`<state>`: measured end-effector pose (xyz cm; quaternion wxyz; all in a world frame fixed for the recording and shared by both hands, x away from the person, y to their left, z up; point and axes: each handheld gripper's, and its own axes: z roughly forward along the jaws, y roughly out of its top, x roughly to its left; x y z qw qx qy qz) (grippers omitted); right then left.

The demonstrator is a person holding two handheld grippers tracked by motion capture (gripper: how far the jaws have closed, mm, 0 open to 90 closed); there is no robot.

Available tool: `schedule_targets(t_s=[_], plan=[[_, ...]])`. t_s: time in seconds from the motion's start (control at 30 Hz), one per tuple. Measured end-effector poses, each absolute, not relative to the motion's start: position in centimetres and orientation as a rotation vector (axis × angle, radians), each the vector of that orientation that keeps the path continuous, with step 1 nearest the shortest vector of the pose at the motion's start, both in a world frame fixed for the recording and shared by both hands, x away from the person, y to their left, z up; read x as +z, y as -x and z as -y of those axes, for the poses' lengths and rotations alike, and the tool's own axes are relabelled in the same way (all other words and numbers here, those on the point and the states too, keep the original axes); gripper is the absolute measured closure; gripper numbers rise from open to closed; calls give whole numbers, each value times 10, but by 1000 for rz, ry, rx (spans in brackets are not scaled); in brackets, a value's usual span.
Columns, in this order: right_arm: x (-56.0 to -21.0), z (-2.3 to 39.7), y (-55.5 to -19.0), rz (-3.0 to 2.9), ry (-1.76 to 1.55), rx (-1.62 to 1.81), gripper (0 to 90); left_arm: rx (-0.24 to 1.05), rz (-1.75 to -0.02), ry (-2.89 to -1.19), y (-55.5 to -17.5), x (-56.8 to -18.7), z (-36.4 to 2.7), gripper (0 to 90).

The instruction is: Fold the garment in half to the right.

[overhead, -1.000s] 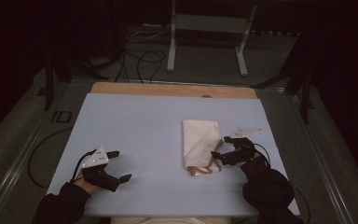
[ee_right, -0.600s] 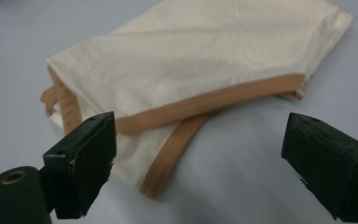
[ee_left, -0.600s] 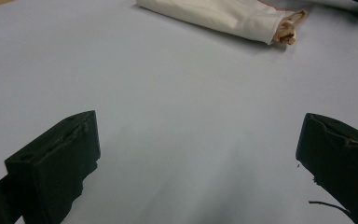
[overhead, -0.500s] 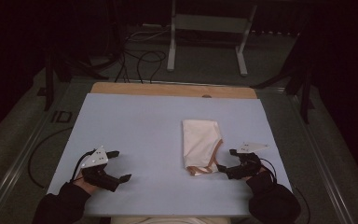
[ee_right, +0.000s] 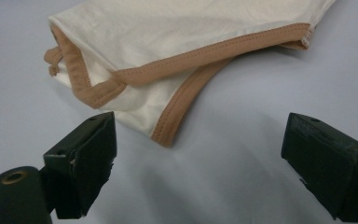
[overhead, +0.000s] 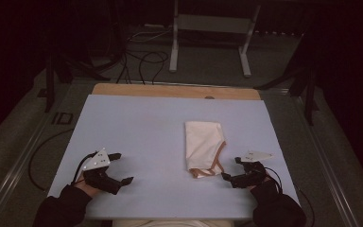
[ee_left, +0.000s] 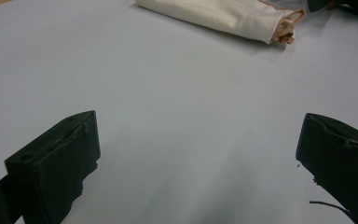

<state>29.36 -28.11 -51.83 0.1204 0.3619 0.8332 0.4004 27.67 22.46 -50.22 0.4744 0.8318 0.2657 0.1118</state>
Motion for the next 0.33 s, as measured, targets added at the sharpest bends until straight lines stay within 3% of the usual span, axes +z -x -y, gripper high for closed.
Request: schedule_targets(t_s=[0.33], plan=[[-519, 279, -294, -2450, -1043, 1160, 101, 272, -653, -2030, -277, -502, -225, 5]])
